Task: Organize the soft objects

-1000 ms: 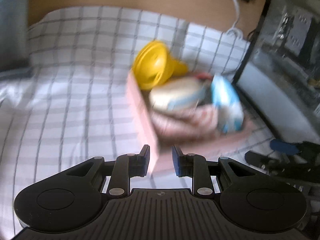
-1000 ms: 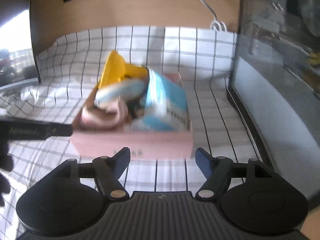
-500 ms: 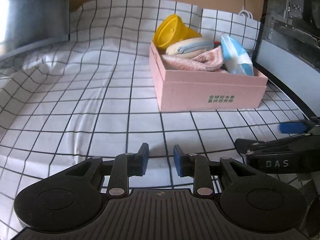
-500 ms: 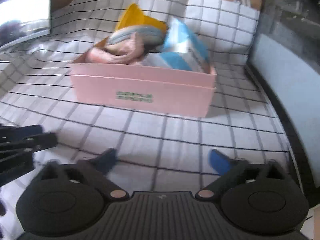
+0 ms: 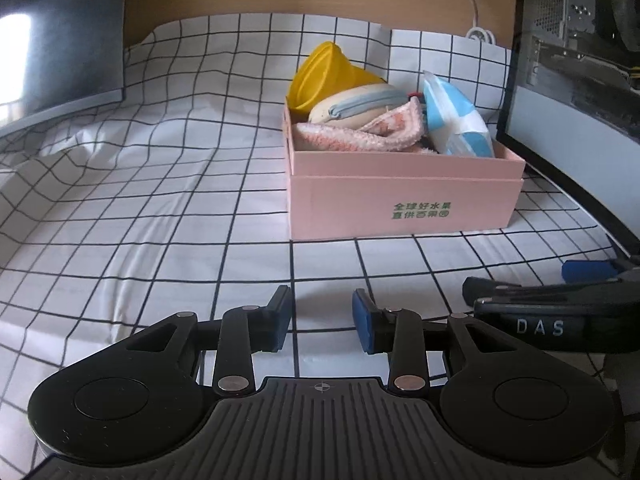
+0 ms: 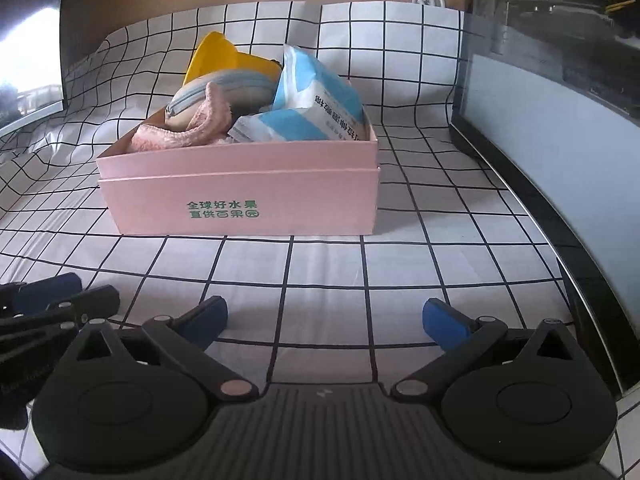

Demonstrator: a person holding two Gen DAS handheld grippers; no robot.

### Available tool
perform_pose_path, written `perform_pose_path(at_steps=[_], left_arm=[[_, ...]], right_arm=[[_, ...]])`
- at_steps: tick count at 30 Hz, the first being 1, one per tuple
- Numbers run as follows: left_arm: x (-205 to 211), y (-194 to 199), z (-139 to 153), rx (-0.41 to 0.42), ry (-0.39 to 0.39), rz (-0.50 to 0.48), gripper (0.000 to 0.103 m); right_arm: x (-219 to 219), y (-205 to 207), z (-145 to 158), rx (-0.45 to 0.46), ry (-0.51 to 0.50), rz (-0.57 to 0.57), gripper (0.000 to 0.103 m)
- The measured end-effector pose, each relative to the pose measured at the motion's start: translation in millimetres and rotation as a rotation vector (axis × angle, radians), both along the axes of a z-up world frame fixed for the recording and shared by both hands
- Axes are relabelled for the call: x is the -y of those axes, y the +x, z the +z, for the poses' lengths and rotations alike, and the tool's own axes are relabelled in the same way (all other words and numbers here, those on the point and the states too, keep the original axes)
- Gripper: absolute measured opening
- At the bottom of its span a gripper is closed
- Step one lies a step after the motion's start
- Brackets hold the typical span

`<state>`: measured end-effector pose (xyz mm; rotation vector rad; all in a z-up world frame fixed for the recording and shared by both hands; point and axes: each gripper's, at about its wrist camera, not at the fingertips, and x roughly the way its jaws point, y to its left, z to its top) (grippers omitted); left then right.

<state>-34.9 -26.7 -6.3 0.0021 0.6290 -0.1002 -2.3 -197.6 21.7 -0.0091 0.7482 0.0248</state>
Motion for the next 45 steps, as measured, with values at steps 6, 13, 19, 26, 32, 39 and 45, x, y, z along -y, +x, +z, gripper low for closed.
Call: perform_pose_path(at_steps=[6,13,19,26,32,39,45], left_arm=[[2.1,2.7,-0.3,-0.001,-0.005,-0.017,0.037],[7.8,2.9,-0.4,0.001,0.036,-0.014,0.038],[5.0,2.8,-0.6,-0.001,0.025,-0.018,0.038],[3.4,3.0,-0.5,-0.001,0.014,-0.02,0.037],[2.5,3.1,-0.8,0.0,0.0,-0.011,0.035],[2.5,3.2,-0.7,0.0,-0.002,-0.01,0.035],[2.6,3.2,-0.7,0.0,-0.002,-0.01,0.035]], right_arm=[[-0.1,-0.9,-0.4,0.006,0.001,0.007,0.103],[0.3,-0.5,-0.3,0.005,0.004,0.01,0.103],[0.3,-0.4,-0.4,0.005,0.004,0.01,0.103],[0.2,-0.5,-0.4,0.005,0.004,0.01,0.103],[0.3,-0.5,-0.4,0.005,0.004,0.01,0.103],[0.2,-0.6,-0.4,0.005,0.004,0.01,0.103],[0.2,-0.7,-0.3,0.005,0.004,0.01,0.103]])
